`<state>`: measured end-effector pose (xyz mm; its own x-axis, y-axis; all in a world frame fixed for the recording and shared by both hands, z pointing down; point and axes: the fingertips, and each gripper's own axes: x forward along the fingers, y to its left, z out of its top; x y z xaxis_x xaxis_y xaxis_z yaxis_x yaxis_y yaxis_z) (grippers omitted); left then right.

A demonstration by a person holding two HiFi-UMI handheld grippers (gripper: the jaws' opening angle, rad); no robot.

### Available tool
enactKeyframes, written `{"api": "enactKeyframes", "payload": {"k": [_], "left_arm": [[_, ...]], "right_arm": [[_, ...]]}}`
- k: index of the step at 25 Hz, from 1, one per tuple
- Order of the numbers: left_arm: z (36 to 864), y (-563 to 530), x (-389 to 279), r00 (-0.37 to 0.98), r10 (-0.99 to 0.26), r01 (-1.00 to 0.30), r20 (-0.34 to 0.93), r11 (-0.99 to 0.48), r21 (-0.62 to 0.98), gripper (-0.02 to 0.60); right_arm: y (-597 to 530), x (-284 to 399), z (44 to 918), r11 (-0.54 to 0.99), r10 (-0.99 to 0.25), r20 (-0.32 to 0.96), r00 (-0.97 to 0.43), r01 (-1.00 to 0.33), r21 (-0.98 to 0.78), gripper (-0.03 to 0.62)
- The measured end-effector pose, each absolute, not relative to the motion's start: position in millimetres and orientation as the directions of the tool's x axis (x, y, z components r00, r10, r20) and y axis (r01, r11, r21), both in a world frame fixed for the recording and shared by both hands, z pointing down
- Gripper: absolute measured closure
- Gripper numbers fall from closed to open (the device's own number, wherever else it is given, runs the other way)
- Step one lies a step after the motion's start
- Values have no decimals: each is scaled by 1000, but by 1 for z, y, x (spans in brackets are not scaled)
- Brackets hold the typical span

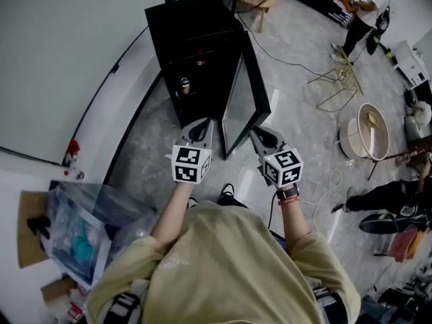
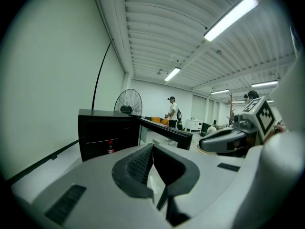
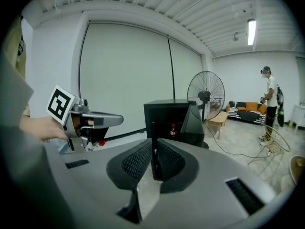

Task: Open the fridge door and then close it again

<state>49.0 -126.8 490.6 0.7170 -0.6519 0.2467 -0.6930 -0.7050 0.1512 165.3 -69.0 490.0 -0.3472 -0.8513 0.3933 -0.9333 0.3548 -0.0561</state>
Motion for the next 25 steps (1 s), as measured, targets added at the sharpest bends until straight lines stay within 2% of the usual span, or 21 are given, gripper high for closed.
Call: {"api": "enactKeyframes", "payload": {"k": [3,6,13,25], "left_arm": [[496,-124,63,736,-625,-672,259,-723,162,563],[504,-122,75,745,-608,-659,276,-734,162,563],[527,-121,91,741,-587,-657,326,-735,170,563],[549,-111,112,729,-564,-654,388,-741,151,563]], "right_arm": [[-60,183,513,351,-827,448,-340,-934,-62,556],[-54,196,541,370,-785,514,-346,-927,-58,507],[-54,229,598,362,-734,605,-309,-931,-36,441],[-91,254,653,412,-682,641,-353,-909,-61,431]]}}
